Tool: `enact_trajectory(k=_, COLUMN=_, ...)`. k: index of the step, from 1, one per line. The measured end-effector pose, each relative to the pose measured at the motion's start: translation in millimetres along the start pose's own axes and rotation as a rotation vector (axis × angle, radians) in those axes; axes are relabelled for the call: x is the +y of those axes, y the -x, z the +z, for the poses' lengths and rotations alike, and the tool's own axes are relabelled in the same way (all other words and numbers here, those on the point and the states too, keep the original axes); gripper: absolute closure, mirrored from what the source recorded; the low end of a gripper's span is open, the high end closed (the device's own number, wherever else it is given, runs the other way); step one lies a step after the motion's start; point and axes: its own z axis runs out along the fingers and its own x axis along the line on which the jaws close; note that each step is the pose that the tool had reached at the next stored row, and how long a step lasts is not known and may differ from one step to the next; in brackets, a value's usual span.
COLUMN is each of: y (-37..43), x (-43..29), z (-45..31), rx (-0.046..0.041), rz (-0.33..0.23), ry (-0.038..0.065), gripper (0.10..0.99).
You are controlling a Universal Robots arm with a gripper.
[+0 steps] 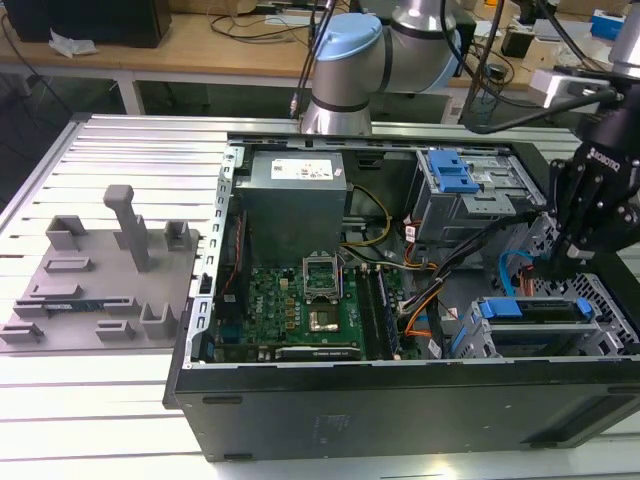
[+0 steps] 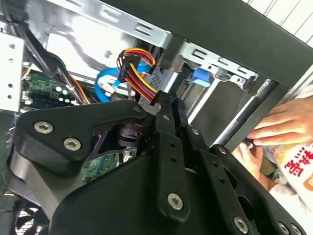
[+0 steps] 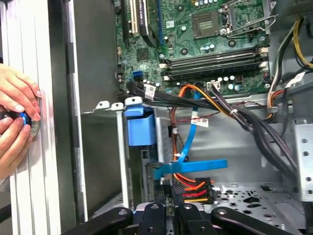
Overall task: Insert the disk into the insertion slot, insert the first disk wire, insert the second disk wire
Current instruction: 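Insert the first disk wire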
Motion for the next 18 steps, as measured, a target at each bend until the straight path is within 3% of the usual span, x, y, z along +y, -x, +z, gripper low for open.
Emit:
enact_trajectory(k=4, y=-17.1, x=-2.5, z=4.5, rx=-0.0228, rz=-0.002, ry=0.002, gripper=0.922)
enact_trajectory(k=8, y=-23.1, x=-7.0, z=6.3, rx=-0.0513, rz=-0.004, ry=0.006, gripper=0.922)
enact_trajectory(k=15, y=-22.7, x=-6.4, z=8.1, rx=-0.0521, rz=-0.003, ry=0.006, gripper=0.922)
enact_trajectory(k=18, y=-21.8, x=-6.0, z=10.1, rx=-0.0487, rz=0.002, ry=0.007, gripper=0.922)
